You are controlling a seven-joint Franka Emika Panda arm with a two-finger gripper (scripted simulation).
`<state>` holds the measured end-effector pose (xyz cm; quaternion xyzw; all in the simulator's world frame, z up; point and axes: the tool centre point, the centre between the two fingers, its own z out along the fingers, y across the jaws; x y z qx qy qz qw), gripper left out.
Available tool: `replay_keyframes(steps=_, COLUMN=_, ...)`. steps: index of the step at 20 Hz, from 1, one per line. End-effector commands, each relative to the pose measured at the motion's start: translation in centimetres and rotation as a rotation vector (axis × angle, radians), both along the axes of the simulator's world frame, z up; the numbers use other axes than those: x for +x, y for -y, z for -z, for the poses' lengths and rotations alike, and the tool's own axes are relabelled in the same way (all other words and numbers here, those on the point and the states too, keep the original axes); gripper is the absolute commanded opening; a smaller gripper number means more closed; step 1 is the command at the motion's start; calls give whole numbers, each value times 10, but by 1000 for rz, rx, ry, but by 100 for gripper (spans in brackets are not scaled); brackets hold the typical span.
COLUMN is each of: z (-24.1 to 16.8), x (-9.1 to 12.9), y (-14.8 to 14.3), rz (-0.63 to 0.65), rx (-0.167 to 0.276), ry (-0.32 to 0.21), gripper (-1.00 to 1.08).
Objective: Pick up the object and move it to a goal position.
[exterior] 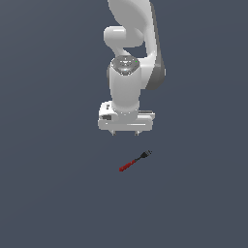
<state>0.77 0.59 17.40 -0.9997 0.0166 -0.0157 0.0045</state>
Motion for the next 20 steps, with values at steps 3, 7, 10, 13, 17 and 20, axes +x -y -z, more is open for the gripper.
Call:
replay_keyframes(steps=3, z=0, x=1, y=-3, rz=-5, rx=2, ry=1, gripper=100)
replay_keyframes(steps=7, z=-2, x=4, y=-18, rz=-41, rx=13, ry=7, gripper=100)
replay_keyframes(steps=10, z=-4, x=5, y=-24, rz=-62, rx=17, ry=9, gripper=100)
replay_keyframes(steps=13, z=-4, x=5, y=-25, rz=-66, rx=17, ry=10, gripper=100)
replay_keyframes(steps=17, z=-2, x=6, y=-24, rz=-50, rx=17, ry=8, gripper=100)
replay_keyframes(steps=20, z=0, x=7, y=-25, rz=-24, rx=19, ry=7, gripper=100)
